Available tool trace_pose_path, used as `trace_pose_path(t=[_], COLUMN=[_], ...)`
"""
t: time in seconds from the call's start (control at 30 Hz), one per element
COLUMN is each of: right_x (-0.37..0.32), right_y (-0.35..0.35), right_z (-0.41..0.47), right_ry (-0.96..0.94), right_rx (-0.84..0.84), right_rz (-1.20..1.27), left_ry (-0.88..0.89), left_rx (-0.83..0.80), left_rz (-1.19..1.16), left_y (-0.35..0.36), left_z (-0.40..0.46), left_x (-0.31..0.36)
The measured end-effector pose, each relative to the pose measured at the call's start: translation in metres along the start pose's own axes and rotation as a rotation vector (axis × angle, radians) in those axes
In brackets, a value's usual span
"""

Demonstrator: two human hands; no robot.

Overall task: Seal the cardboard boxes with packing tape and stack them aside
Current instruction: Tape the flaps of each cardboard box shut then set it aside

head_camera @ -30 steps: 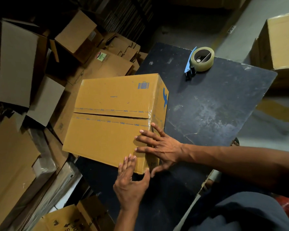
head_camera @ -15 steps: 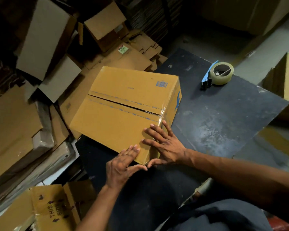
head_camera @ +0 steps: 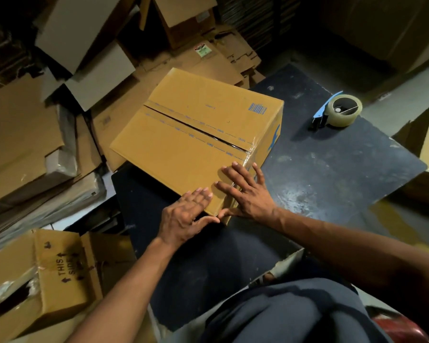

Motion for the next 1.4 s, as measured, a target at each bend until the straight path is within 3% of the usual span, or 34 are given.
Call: trace_pose_path(t=[0.33, 0.5, 0.67, 0.8, 0.9, 1.03, 1.1, 1.23, 1.4], right_x=[-0.003, -0.011, -0.011, 0.026, 0.068, 0.086, 0.064, -0.005, -0.076], right_y=[-0.011, -0.02, -0.069, -0.094, -0.103, -0.096, -0.101, -0.123, -0.138], right_z=[-0.003, -0.003, 0.037, 0.115, 0.179, 0.214, 0.206, 0.163, 0.096], right_ry=[0.021, 0.029, 0.081, 0.401, 0.644, 0.721, 0.673, 0.36, 0.188], right_rx=[0.022, -0.101, -0.358, -0.328, -0.372, -0.584, -0.608, -0.699, -0.972], right_rz=[-0.004, -0.093, -0.129, -0.047, -0.023, -0.021, -0.181, -0.491, -0.373], left_ry=[-0.102, -0.194, -0.583, -0.994, -1.321, -1.448, -1.468, -1.446, -1.27], left_rx=[0.021, 0.068, 0.212, 0.44, 0.452, 0.522, 0.434, -0.008, -0.239], left_rz=[-0.061, -0.131, -0.278, -0.259, -0.406, -0.594, -0.563, -0.277, -0.046], left_y=[0.011, 0.005, -0.011, -0.019, -0.018, -0.022, -0.027, -0.042, -0.063], left_z=[-0.006, 0.002, 0.02, 0.038, 0.053, 0.074, 0.081, 0.061, 0.038], left_x=[0.021, 0.029, 0.029, 0.013, -0.01, -0.038, -0.053, -0.097, -0.131])
Point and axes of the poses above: each hand's wrist, its own z-axis towards the middle knuckle, its own y-axis out of the palm, x = y × z, the point moved 1 cm from there along z, towards the middle knuckle, and after that the axes turned 15 degrees about y, right-handed, at the moved point
